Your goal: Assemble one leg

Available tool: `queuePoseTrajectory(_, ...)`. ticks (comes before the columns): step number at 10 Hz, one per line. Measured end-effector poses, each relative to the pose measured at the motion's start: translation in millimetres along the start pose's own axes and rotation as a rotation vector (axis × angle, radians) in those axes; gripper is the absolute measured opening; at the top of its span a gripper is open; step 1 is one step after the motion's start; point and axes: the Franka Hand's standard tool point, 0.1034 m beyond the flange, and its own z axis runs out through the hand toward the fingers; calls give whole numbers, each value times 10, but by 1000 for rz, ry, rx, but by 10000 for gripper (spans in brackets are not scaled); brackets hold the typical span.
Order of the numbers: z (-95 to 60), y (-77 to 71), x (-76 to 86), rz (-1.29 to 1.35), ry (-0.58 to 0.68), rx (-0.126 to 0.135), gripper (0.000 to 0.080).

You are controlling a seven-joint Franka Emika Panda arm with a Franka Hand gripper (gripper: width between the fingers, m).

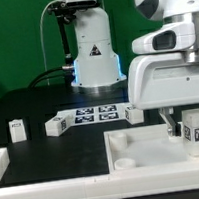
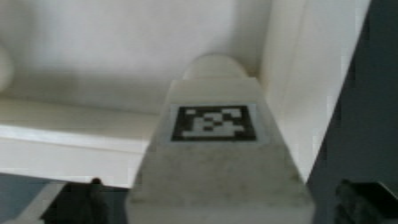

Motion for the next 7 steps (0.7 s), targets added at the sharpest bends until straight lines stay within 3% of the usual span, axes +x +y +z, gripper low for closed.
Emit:
queuePoseTrajectory(1, 1, 0, -1, 1, 0, 0, 637)
queuePoseTrajectory(3, 1, 0, 1, 1, 0, 0, 288)
queuePoseTrajectory(7, 5, -2, -1, 41, 0, 1, 291)
